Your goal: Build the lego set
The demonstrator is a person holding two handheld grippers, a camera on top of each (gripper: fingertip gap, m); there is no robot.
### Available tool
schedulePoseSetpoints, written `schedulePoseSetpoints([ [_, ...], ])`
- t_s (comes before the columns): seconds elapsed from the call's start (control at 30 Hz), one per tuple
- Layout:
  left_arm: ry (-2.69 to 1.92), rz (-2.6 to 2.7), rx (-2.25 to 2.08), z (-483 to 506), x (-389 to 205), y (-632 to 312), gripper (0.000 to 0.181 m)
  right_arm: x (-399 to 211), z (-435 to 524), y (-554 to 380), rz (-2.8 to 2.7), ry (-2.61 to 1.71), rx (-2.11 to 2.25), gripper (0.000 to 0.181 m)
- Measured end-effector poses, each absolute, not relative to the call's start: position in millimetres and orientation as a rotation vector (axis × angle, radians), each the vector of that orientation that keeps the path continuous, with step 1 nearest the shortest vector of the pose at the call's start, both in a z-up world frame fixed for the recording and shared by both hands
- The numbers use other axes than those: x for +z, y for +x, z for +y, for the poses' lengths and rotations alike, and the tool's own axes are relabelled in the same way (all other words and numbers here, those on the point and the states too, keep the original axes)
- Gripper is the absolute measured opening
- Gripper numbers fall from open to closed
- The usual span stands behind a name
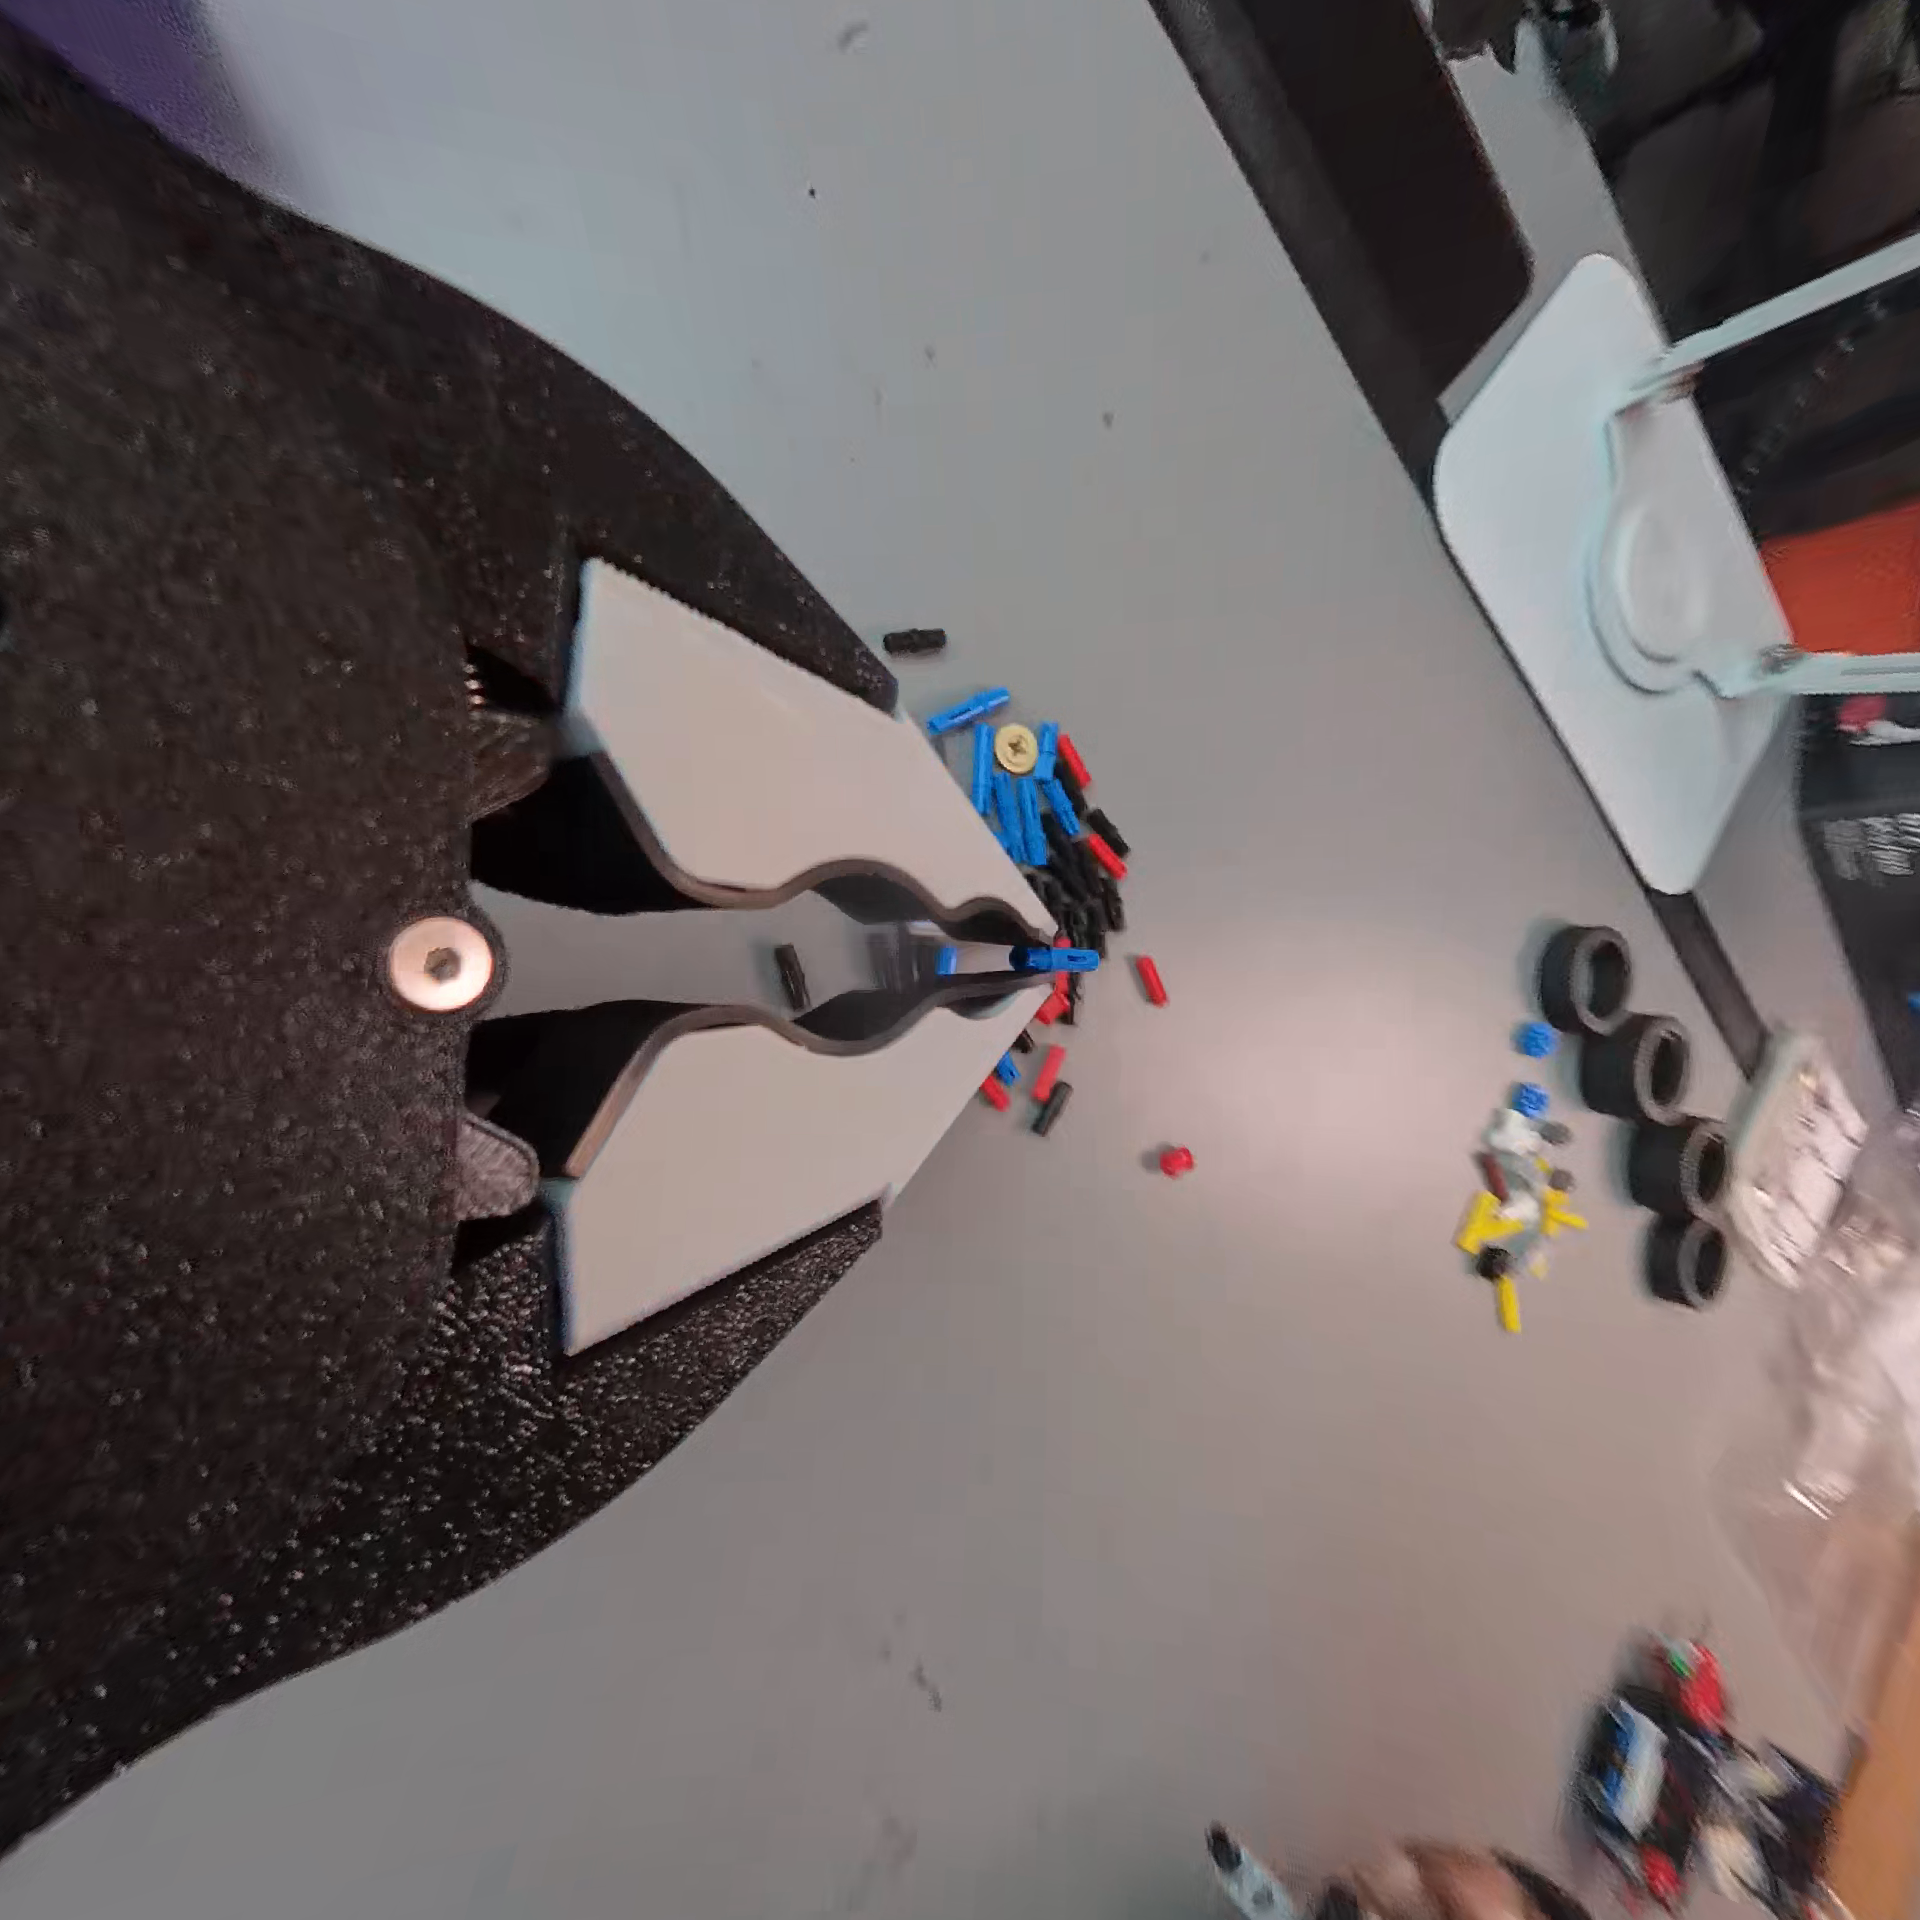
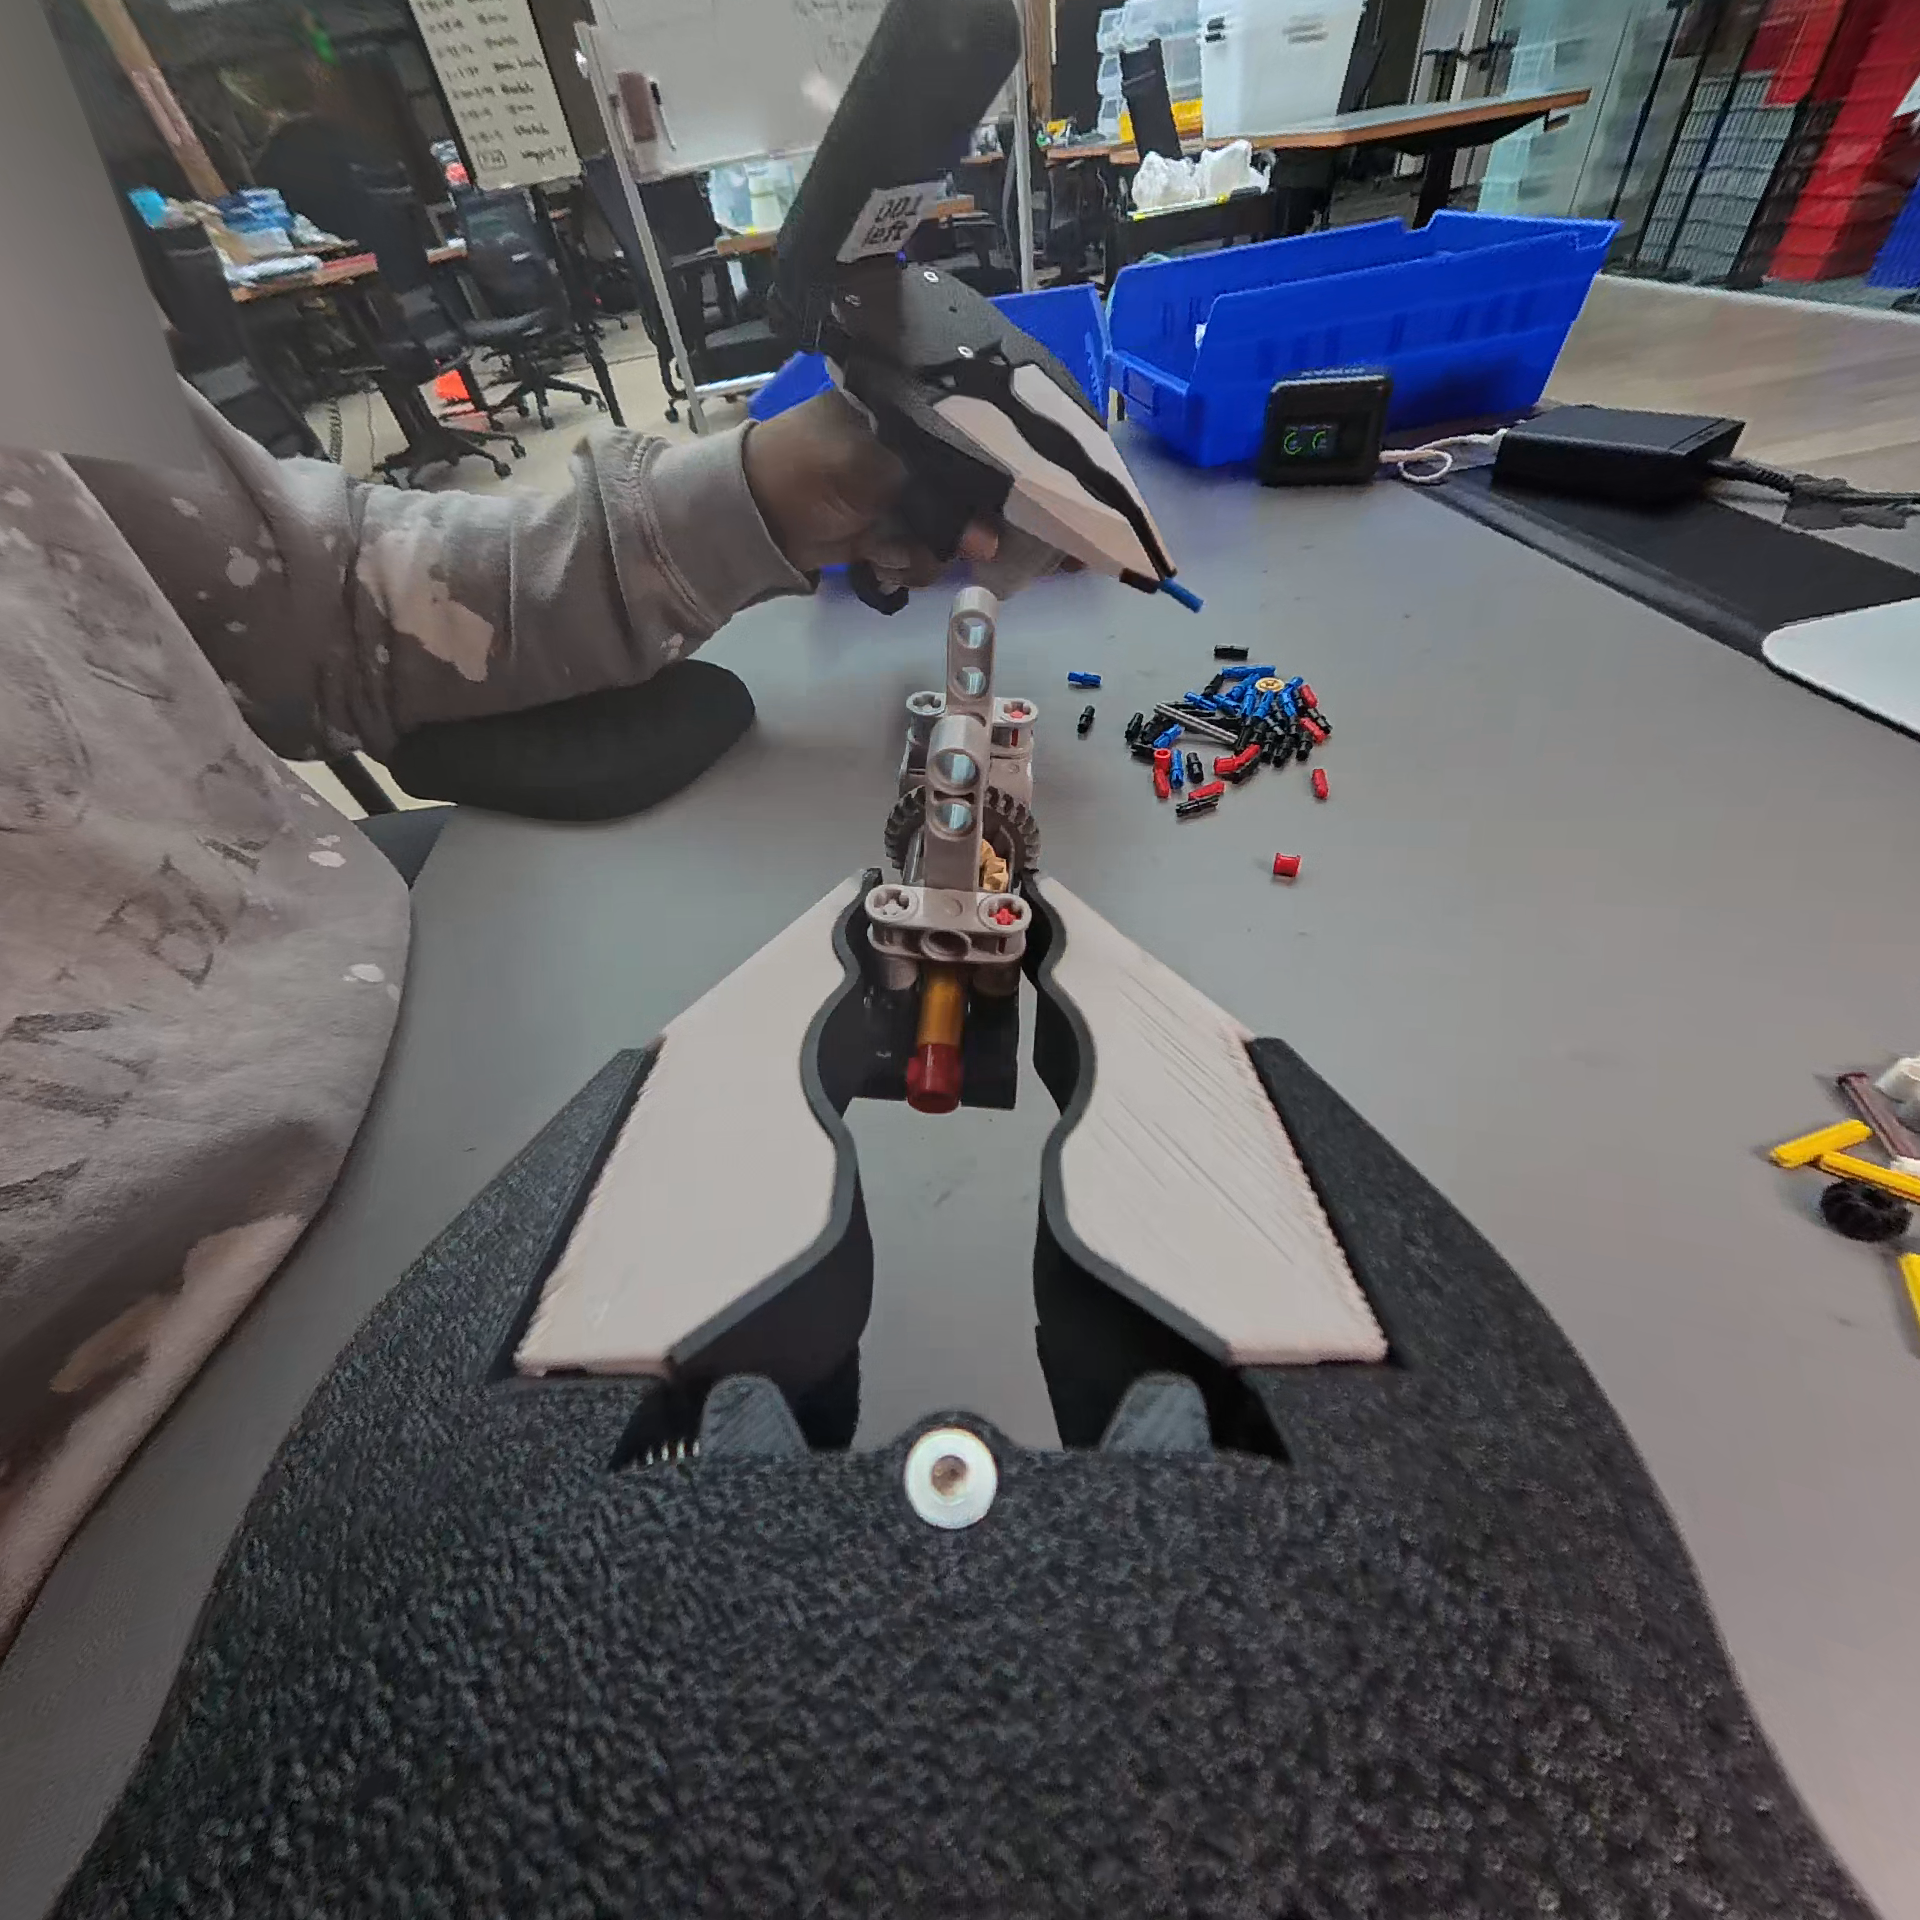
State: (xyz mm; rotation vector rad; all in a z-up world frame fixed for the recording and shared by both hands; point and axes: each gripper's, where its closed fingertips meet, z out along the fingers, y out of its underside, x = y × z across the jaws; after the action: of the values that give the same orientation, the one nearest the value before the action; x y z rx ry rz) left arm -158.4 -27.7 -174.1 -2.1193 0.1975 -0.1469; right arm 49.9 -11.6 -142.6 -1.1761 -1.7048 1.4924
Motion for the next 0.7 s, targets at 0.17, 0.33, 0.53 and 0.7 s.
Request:
schedulePoseSetpoints([
  [0.17,-2.269,0.312,0.057,-10.5,-220.1,-160.0,0.004,-156.8,-26.8,44.0,-1.747,-1.199,1.519,0.024],
  [0.33,-2.213,0.308,-0.005,-7.1,-212.4,-154.7,0.004,-155.0,-28.8,45.4,-1.743,-1.188,1.523,0.025],
  [0.53,-2.217,0.319,-0.004,-10.2,-218.0,-158.1,0.004,-156.0,-29.5,45.2,-1.743,-1.189,1.518,0.025],
  [0.7,-2.200,0.288,0.018,-12.4,-213.2,-168.5,0.015,-155.8,-29.0,46.5,-1.738,-1.192,1.514,0.025],
])
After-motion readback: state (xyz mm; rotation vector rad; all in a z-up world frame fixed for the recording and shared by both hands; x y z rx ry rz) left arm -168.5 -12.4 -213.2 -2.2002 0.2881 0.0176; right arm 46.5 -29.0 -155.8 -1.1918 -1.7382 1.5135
